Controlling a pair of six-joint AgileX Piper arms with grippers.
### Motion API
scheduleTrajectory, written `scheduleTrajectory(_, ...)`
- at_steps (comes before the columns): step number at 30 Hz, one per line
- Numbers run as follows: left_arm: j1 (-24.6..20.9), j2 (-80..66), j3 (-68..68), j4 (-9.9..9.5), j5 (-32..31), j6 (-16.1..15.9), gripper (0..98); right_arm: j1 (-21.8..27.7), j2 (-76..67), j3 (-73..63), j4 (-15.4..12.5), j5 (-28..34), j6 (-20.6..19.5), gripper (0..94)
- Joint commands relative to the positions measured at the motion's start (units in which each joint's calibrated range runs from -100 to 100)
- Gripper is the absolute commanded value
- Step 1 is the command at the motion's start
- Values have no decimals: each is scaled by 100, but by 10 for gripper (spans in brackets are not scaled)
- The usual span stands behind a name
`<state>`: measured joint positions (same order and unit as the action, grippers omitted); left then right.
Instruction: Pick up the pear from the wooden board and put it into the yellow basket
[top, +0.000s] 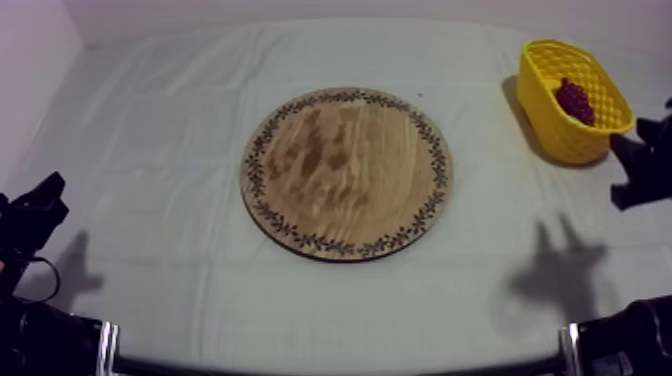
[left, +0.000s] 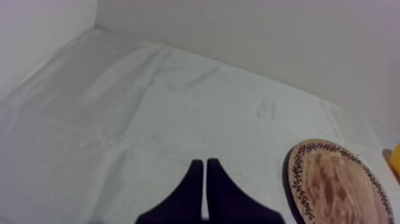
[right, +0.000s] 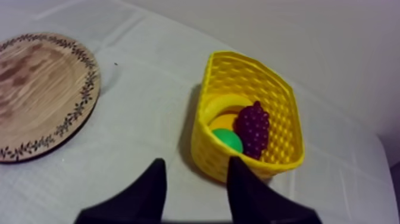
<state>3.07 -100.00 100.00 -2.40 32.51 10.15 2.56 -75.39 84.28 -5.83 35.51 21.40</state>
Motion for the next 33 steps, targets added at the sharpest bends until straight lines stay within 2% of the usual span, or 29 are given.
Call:
scheduleTrajectory(1,1,0,0,-2,-1,-1,1,-18,-822,652,-60,-43,99,278)
scheduleTrajectory(5,1,0,0,-2,-1,-1,1,-27,-1322,1118,-87,-55,45,241)
scheduleTrajectory(13,1,0,0,-2,-1,-1,1,-75,-1956,1419,308,266,-983,74)
scheduleTrajectory(17,1,0,0,-2,-1,-1,1,-172,-2011,1488,350,219,-1428,23)
scheduleTrajectory(20,1,0,0,-2,-1,-1,1,-237,-2022,1513,373,187,-1406,14)
scheduleTrajectory(27,1,0,0,-2,-1,-1,1,-268,-2028,1527,411,161,-962,9)
scheduleTrajectory(33,1,0,0,-2,-1,-1,1,-271,-2028,1528,414,159,-928,6)
